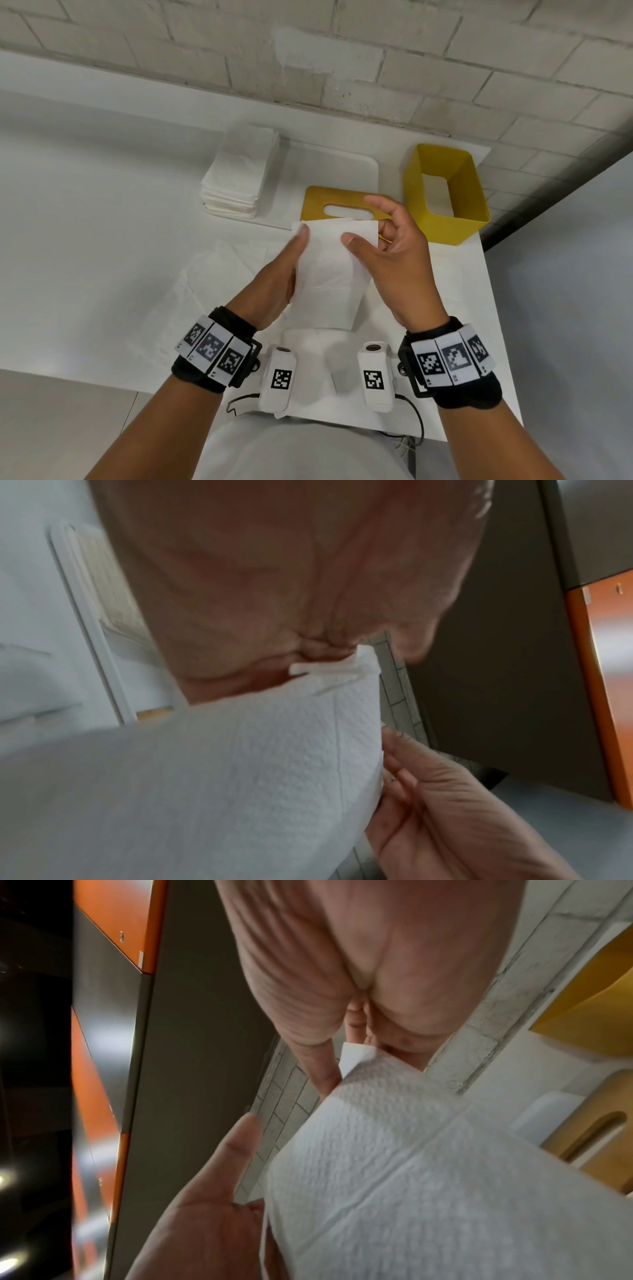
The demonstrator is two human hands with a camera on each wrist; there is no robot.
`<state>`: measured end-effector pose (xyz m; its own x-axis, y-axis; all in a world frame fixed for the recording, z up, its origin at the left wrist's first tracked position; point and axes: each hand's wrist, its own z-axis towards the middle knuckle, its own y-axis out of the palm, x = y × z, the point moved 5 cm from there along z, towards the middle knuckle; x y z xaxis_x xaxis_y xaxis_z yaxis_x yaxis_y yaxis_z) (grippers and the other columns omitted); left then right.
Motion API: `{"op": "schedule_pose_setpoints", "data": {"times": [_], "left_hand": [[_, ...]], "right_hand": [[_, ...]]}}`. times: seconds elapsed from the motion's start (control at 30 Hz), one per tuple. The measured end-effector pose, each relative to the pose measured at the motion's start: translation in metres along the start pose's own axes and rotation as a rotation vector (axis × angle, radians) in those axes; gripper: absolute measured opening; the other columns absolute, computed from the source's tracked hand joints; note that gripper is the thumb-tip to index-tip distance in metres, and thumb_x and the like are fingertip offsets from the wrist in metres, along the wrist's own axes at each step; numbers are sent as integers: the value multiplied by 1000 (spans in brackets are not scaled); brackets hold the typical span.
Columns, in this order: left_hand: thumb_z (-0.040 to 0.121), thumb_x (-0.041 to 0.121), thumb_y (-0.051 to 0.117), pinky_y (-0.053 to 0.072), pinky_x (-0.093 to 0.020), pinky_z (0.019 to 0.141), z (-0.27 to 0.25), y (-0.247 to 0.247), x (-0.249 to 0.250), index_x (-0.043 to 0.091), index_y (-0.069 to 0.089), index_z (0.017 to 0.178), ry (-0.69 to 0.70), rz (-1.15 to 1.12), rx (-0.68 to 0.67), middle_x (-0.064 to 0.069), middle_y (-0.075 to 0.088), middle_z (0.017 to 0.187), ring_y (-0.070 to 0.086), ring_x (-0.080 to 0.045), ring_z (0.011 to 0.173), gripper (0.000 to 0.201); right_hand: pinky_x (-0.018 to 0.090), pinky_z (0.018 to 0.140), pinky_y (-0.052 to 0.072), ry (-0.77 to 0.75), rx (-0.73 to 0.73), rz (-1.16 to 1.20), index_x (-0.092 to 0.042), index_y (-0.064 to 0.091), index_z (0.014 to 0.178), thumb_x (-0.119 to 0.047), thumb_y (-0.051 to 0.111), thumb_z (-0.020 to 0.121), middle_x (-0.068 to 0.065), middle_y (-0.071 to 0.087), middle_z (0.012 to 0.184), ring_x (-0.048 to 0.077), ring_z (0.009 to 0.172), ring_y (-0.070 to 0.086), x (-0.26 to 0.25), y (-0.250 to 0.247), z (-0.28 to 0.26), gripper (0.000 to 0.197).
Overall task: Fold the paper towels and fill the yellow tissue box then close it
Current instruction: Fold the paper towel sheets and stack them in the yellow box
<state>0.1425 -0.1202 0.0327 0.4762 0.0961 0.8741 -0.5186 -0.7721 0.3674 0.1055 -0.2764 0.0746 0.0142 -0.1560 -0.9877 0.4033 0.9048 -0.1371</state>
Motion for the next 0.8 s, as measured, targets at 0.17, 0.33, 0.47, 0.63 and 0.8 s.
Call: {"op": "schedule_pose_setpoints", "data": {"times": [0.17,0.33,0.47,0.63,0.8], "left_hand": [[86,56,64,43,-52,115,2,-10,-12,20,69,128,-39,124,52,-3,74,125,68,-22,120,56],[83,61,62,45,-50,112,4,-13,-20,26,73,118,-81,229,89,4,77,117,70,-18,114,51],[74,78,58,47,-50,109,6,-20,-27,24,73,116,-118,357,128,4,78,112,70,-20,112,70],[89,59,64,48,-49,109,2,-50,-25,20,73,114,-101,212,276,-2,78,112,71,-23,111,47],[86,57,64,42,-55,113,-7,-85,-25,17,69,125,-82,129,386,-4,76,119,69,-26,116,56]], "right_hand": [[10,63,37,-4,31,-42,-30,63,125,-16,82,84,-21,45,73,0,62,42,9,-3,1,48],[9,64,36,25,37,-50,-31,63,123,-18,82,84,-27,46,66,1,64,41,22,-4,1,45],[18,66,44,82,1,-62,-34,64,118,-27,79,87,-18,48,72,6,63,46,35,-5,0,35],[36,84,55,232,96,-339,-34,67,109,-25,69,93,-7,73,94,17,91,71,77,-65,4,19],[39,108,36,482,-167,-956,-25,45,145,-40,72,89,10,45,145,33,136,41,127,-102,-19,64]]}}
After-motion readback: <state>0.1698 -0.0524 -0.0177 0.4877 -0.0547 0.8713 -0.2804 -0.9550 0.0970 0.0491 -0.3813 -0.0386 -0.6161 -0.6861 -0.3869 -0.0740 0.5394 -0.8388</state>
